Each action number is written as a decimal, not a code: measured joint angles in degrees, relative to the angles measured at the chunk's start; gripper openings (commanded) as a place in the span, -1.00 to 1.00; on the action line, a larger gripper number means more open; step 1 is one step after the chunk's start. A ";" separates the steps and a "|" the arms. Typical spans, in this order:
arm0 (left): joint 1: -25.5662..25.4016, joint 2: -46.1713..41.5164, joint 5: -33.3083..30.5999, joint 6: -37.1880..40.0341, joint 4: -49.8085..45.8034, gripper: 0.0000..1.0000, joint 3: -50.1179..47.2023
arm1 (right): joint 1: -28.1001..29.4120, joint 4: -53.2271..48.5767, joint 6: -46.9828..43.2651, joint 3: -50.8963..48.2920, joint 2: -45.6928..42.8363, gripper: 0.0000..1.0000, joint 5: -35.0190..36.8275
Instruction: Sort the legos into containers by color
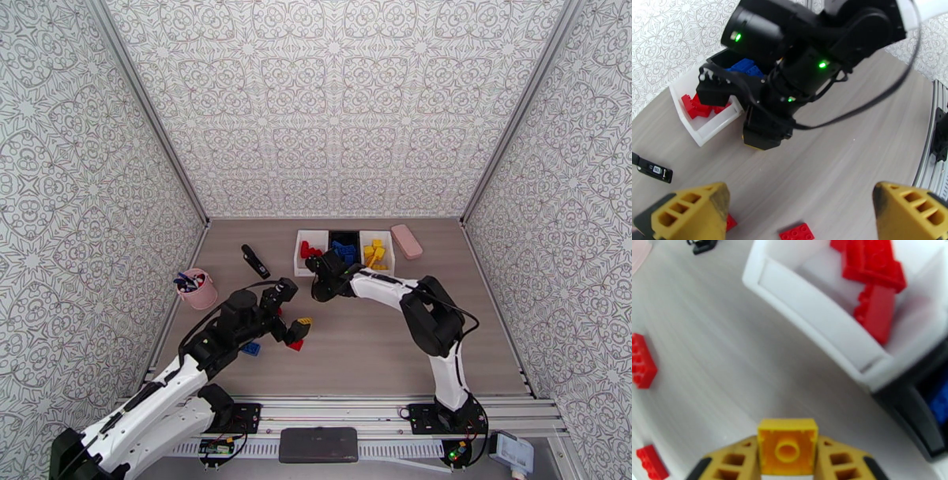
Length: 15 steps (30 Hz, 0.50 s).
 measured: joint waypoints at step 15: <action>-3.98 17.94 0.31 -2.95 20.35 0.99 1.57 | -11.54 9.42 6.38 -11.19 -17.70 -0.35 7.08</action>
